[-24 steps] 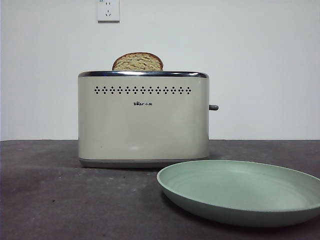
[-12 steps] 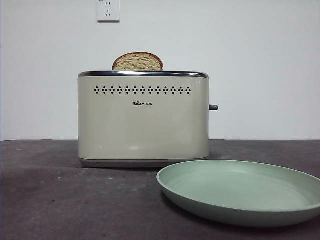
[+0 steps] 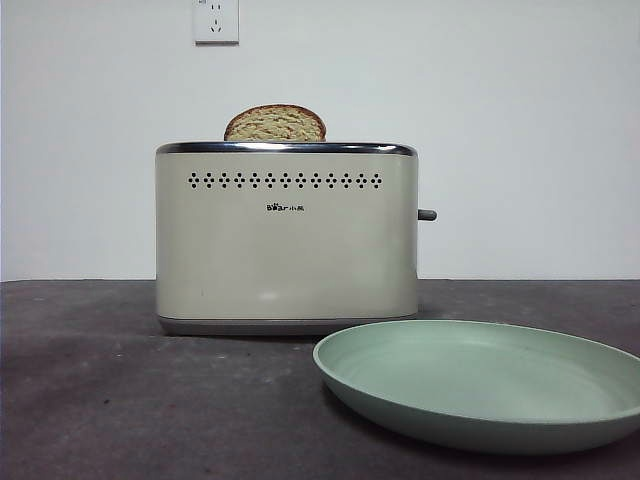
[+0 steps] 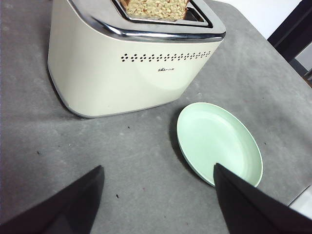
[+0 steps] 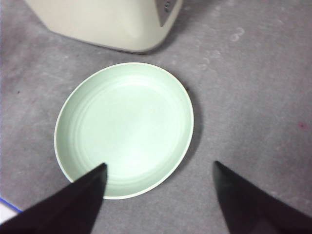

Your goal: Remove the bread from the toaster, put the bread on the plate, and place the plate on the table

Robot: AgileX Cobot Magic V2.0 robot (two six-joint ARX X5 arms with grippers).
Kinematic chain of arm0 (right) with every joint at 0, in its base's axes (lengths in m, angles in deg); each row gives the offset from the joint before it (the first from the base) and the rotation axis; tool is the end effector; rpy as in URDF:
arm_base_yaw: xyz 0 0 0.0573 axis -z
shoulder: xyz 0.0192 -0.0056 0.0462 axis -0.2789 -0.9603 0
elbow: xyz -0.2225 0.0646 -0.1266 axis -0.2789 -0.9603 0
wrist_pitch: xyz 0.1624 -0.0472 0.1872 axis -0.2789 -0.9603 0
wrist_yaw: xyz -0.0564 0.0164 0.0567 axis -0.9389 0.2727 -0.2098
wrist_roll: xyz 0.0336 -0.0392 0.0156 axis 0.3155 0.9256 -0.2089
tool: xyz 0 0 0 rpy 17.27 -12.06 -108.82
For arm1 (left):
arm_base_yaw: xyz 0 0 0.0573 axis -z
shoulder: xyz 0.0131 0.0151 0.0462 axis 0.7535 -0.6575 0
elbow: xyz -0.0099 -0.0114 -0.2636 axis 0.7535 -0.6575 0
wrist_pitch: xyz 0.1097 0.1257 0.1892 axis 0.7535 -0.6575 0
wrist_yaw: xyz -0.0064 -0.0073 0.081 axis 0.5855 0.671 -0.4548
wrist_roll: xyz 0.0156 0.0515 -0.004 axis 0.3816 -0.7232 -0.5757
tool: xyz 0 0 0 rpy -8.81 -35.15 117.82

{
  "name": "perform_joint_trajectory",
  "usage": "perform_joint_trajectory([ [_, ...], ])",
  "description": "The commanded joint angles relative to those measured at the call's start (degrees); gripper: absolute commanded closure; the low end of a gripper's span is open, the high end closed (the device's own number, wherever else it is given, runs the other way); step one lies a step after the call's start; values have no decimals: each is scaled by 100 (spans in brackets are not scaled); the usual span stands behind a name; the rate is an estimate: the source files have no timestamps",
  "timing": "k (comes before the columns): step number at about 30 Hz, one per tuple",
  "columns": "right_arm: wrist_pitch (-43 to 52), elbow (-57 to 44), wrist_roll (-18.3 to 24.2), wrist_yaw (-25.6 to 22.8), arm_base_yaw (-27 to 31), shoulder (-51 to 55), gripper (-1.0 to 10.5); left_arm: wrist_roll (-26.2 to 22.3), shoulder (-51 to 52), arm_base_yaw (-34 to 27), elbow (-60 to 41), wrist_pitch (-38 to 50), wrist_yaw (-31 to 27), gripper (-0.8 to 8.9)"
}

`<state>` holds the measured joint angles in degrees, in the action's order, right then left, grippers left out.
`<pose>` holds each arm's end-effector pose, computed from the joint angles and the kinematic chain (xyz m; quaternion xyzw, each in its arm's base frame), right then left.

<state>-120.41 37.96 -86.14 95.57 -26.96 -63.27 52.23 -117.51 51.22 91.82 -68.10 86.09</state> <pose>0.1012 0.0282 0.2847 0.0312 0.3728 0.2266 0.8993 0.1029 -0.0214 0.2901 -0.1161 0.2675 -0.3083 0.9055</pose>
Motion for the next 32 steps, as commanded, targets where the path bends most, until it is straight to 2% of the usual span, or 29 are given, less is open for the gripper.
perform_joint_trajectory([
  [1,33,90,-118,-11,-15,-114,558,-79,-31,4,96,177,31,432],
  [7,33,90,-116,2,-15,-313,558,-76,-120,4,107,350,31,432],
  [16,44,90,-118,4,-15,-466,558,-101,-752,201,446,1169,28,432],
  [23,31,90,-129,4,-15,-466,558,-280,-1954,614,1290,1878,-11,432],
  [32,31,90,-133,4,-15,-463,558,-1012,-3928,1091,2798,1888,-208,432],
])
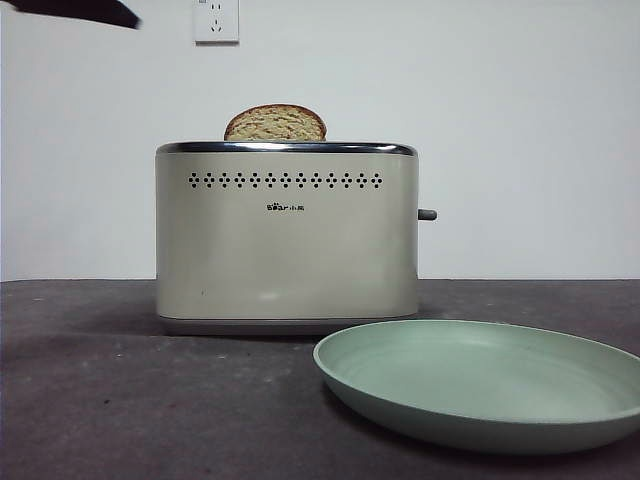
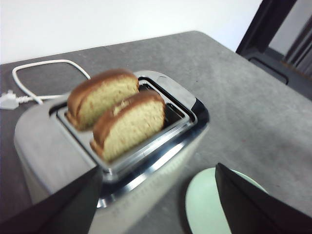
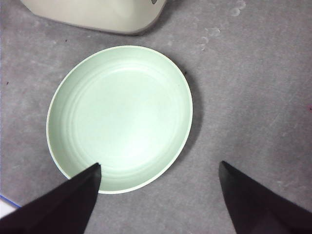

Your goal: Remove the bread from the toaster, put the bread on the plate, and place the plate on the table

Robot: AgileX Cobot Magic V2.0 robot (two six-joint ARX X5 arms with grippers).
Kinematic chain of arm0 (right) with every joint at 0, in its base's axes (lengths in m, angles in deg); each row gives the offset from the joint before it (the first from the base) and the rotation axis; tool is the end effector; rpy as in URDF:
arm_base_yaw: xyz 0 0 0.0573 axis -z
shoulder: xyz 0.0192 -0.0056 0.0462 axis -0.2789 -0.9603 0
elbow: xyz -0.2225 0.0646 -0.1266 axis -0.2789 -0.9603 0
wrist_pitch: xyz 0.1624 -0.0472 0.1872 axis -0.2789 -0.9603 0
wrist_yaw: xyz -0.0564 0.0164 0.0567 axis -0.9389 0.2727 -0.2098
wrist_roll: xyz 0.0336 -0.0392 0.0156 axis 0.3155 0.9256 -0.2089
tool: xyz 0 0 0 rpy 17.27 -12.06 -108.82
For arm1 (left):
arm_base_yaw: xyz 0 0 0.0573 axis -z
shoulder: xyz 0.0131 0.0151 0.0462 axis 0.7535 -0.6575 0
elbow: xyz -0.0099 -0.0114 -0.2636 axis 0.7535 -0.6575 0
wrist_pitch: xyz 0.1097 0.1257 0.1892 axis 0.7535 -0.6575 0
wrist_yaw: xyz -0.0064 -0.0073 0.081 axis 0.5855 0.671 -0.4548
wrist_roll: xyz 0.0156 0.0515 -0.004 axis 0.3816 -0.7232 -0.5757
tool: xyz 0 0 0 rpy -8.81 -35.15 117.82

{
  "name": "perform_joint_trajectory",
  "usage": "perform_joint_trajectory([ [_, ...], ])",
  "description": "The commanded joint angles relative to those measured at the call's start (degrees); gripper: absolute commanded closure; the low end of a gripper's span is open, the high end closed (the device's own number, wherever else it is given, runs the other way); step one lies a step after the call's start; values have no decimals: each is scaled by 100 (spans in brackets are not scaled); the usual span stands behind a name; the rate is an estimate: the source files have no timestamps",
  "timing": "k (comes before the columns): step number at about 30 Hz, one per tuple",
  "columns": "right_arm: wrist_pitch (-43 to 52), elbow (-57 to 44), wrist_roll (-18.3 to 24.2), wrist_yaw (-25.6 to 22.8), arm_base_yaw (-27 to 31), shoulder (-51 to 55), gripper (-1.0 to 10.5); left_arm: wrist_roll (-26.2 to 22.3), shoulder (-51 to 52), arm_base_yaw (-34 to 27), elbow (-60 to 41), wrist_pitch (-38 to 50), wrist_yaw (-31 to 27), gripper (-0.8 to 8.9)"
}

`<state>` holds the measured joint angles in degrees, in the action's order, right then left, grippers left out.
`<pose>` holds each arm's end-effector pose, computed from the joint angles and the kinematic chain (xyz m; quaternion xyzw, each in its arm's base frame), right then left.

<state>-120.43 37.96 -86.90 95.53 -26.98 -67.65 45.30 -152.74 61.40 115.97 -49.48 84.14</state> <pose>0.1145 0.0308 0.2777 0.0389 0.4095 0.2197 0.8846 0.2344 -0.0688 0.3602 -0.0219 0.1911 -0.3935 0.8990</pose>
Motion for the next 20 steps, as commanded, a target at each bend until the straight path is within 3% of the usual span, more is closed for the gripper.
perform_joint_trajectory([
  [1,31,90,-59,9,-13,-26,558,-372,-603,114,544,17,-15,432],
  [10,26,90,-66,9,-13,-28,558,-708,-1956,450,1582,9,-44,432],
  [20,13,90,-79,9,-13,-28,559,-1228,-2671,754,1753,57,-592,432],
])
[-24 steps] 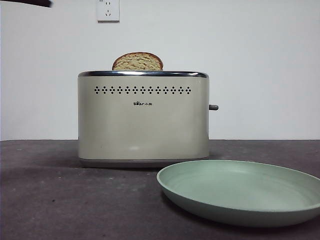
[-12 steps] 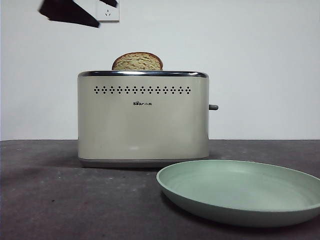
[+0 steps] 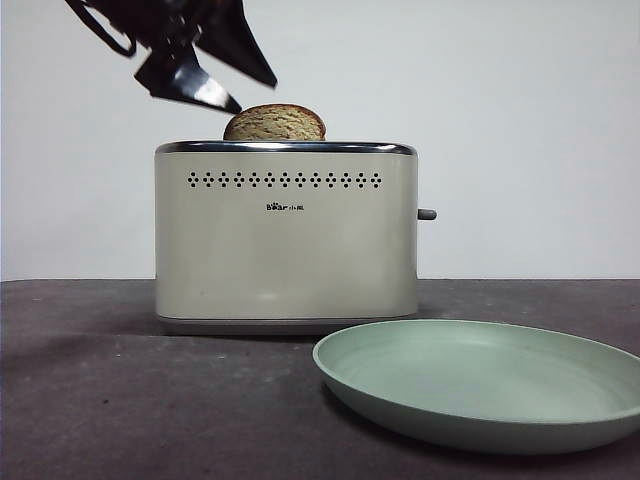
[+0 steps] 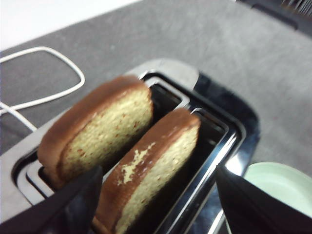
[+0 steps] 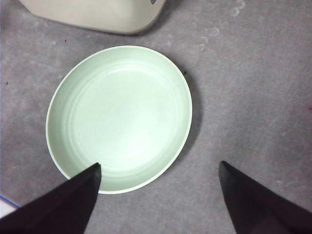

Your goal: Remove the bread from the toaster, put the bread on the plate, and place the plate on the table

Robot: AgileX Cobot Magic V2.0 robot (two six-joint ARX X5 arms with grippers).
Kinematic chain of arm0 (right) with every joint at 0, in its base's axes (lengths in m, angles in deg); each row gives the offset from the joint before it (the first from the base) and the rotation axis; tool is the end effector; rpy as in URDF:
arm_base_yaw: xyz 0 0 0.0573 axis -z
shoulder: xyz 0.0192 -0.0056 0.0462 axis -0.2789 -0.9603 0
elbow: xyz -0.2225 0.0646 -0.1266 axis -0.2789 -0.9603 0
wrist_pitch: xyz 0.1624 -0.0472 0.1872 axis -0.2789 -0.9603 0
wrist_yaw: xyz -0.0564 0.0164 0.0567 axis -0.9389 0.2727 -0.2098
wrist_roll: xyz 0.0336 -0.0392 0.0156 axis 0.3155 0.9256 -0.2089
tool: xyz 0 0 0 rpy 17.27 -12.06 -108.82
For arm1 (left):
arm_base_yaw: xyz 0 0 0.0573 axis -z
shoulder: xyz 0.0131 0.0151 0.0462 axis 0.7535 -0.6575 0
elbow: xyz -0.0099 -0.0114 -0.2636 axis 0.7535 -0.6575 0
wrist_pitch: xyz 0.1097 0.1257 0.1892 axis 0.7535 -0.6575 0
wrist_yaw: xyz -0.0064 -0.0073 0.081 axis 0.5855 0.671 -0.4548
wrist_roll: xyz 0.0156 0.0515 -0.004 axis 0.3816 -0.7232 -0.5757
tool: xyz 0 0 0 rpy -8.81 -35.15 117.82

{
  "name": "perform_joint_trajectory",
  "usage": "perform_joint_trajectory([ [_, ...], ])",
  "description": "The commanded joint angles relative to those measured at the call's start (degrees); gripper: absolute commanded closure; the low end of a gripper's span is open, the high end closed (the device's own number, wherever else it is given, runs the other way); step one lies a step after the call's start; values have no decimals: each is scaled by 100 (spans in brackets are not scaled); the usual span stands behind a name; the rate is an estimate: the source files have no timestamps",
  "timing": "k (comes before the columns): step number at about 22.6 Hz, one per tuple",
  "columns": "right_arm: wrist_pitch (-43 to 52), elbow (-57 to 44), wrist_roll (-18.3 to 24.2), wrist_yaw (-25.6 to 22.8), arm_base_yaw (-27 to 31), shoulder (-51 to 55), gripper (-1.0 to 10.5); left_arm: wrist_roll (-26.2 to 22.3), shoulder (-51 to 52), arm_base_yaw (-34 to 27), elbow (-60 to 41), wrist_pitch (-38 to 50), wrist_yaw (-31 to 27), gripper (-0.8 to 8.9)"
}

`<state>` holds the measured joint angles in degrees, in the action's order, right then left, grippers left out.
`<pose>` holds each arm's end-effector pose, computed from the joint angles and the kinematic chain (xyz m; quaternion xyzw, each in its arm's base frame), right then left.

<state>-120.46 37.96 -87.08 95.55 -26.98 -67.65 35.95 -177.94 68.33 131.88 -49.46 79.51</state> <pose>0.1144 0.0308 0.2776 0.0404 0.4101 0.2192 0.8844 0.3308 -0.1320 0.3286 0.0619 0.2380 -0.4256 0.8709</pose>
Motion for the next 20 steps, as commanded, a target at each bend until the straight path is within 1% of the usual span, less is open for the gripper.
perform_joint_trajectory([
  [1,13,90,-61,7,-13,-28,559,-319,-195,90,162,68,-205,432],
  [7,4,90,-61,7,-13,-26,559,-358,-365,188,162,175,-367,442],
  [9,7,90,-59,4,-13,-28,559,-354,-365,229,162,181,-490,512],
  [11,7,90,-59,4,-13,-26,559,-352,-365,229,162,166,-496,638],
  [12,7,90,-59,4,-13,-26,559,-352,-365,234,162,166,-494,720],
  [14,7,90,-59,4,-13,-26,559,-345,-365,234,162,164,-490,791],
  [16,7,90,-57,7,-13,-26,560,-326,-363,234,162,170,-490,807],
  [20,7,90,-57,7,-13,-26,567,-256,-352,232,334,140,-487,807],
])
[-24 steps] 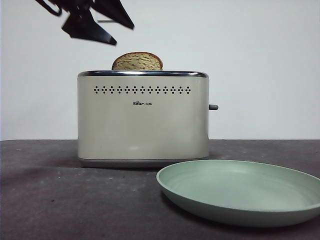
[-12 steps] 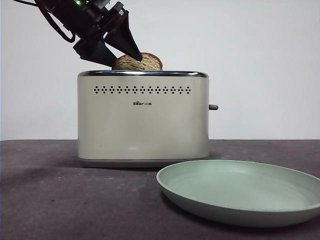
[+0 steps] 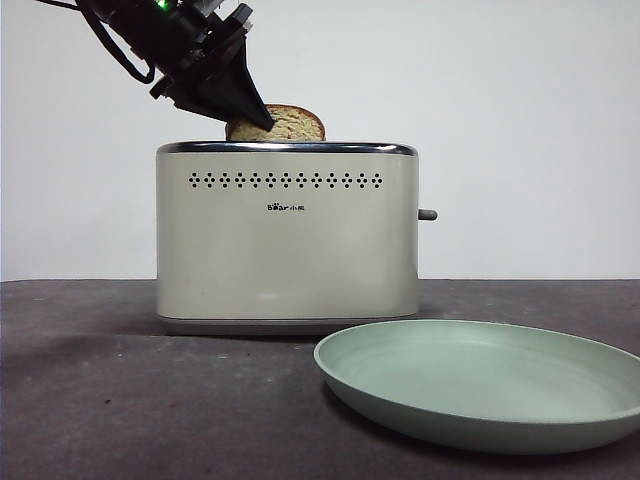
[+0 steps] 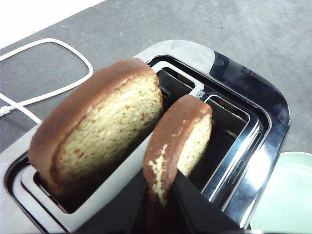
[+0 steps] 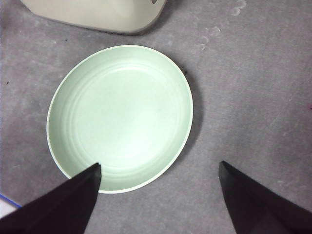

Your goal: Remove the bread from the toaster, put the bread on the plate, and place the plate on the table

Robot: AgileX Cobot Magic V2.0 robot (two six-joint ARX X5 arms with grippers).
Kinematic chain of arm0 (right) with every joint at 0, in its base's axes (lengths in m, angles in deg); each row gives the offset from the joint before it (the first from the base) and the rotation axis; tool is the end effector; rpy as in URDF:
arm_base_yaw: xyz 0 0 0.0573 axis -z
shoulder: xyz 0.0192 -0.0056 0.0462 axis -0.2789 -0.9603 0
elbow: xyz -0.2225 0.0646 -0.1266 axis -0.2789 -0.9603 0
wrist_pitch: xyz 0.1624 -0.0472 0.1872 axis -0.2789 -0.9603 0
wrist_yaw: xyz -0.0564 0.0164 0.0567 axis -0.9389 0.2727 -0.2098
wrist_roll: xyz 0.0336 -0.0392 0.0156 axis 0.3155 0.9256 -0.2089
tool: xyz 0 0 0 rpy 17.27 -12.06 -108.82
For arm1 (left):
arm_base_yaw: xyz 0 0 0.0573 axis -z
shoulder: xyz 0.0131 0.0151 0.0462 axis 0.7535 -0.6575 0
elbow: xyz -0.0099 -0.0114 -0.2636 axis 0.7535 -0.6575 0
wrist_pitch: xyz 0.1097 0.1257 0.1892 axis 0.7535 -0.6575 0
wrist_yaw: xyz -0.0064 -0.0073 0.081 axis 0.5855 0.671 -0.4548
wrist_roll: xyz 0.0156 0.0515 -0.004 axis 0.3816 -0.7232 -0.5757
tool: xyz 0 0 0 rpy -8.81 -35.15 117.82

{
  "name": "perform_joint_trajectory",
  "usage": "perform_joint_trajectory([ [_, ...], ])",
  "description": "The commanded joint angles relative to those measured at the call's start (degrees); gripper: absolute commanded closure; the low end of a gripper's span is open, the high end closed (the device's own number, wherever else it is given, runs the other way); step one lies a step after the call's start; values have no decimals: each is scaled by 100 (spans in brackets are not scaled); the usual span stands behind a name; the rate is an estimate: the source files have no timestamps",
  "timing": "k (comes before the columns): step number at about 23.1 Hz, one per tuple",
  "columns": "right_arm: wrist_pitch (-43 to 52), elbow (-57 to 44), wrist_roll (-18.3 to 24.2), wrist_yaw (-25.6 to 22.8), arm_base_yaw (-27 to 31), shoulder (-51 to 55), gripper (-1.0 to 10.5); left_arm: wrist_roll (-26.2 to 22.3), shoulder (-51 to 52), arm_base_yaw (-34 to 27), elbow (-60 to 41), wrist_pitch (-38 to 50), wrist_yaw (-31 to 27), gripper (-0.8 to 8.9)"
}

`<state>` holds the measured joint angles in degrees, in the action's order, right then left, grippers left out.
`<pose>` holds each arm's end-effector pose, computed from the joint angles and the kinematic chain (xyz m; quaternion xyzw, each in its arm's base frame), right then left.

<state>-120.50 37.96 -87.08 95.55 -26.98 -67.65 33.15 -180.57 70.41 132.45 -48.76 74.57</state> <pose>0.1144 0.0308 0.2776 0.0404 0.4104 0.2192 0.8843 0.3378 -0.1463 0.3165 0.1006 0.2427 -0.4097 0.8735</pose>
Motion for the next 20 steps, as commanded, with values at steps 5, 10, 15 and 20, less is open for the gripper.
perform_joint_trajectory([
  [5,15,90,-57,7,-13,-28,567,125,149,24,603,48,55,807],
  [10,33,90,-57,4,-13,-28,567,188,750,24,719,-173,59,807],
  [15,153,90,-61,7,-13,-28,567,284,1421,26,719,-605,59,807],
  [20,308,90,-90,11,-13,-109,567,605,2135,24,719,-1270,59,807],
])
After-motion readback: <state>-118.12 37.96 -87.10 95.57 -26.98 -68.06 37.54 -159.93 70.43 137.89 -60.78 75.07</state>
